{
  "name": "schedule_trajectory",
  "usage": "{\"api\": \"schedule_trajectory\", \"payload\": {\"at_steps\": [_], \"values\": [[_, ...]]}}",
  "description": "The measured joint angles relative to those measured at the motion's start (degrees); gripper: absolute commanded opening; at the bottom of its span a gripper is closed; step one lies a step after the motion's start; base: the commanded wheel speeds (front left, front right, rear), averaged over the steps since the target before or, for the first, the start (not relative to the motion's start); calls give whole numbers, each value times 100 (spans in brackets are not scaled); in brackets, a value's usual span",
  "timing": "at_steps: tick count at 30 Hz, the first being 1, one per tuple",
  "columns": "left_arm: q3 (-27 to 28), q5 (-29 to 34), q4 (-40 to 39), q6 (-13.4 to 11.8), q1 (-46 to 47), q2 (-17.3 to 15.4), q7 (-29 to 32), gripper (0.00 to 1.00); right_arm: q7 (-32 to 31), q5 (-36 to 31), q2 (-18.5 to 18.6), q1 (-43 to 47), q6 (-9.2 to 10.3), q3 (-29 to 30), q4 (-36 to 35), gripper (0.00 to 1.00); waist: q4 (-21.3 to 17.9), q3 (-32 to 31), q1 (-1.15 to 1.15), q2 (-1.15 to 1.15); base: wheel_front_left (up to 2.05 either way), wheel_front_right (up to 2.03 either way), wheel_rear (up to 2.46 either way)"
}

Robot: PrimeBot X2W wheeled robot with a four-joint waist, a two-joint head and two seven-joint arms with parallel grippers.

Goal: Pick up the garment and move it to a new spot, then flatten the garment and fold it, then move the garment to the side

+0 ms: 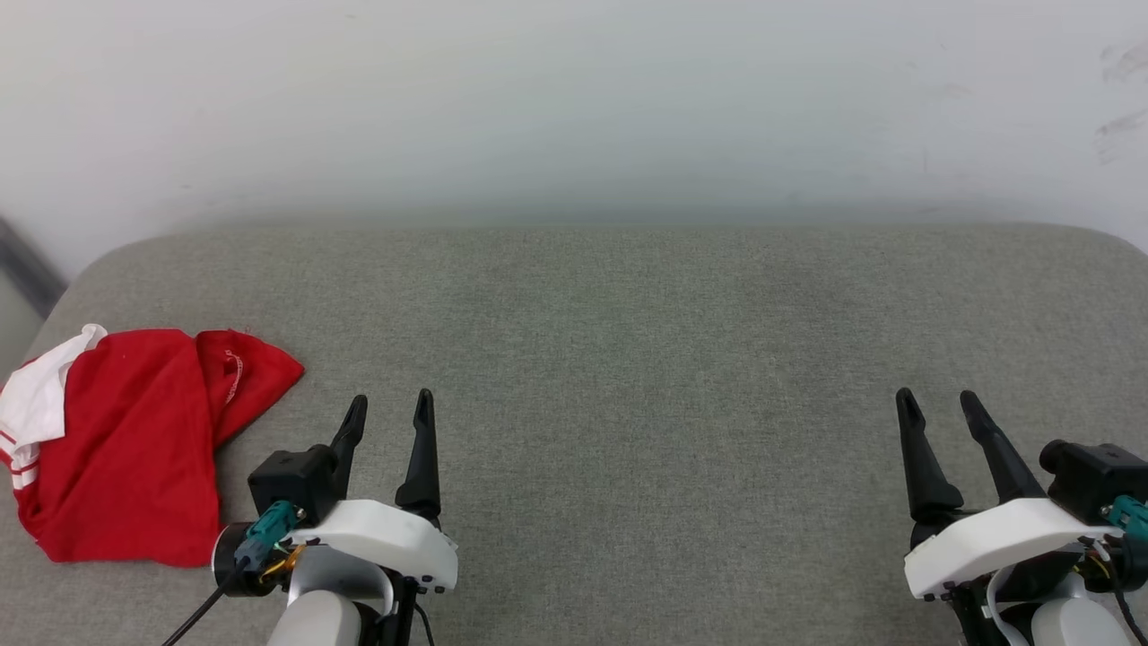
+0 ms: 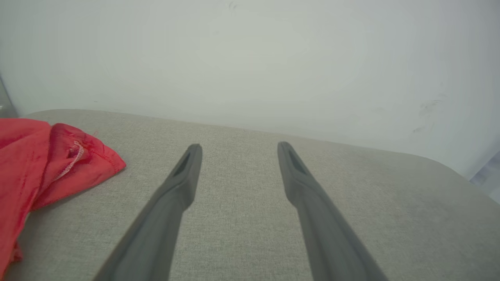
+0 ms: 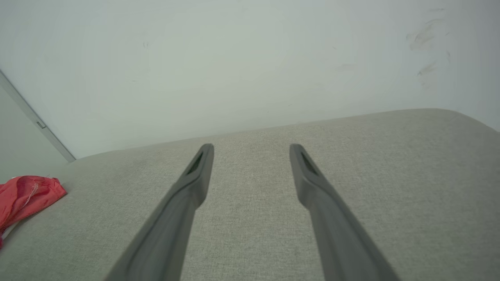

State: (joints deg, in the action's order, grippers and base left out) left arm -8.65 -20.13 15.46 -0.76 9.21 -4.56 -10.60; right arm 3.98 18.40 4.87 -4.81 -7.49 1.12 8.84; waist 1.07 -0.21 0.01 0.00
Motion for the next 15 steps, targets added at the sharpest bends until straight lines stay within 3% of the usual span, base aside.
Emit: {"api": "schedule_trajectory", "payload": {"at_steps": [15], "values": [[-162,565,142,42,77,34,-177,100,-75,-659,-56,4,0,49,-25,100,28,2,0,0,0,0,0]]}}
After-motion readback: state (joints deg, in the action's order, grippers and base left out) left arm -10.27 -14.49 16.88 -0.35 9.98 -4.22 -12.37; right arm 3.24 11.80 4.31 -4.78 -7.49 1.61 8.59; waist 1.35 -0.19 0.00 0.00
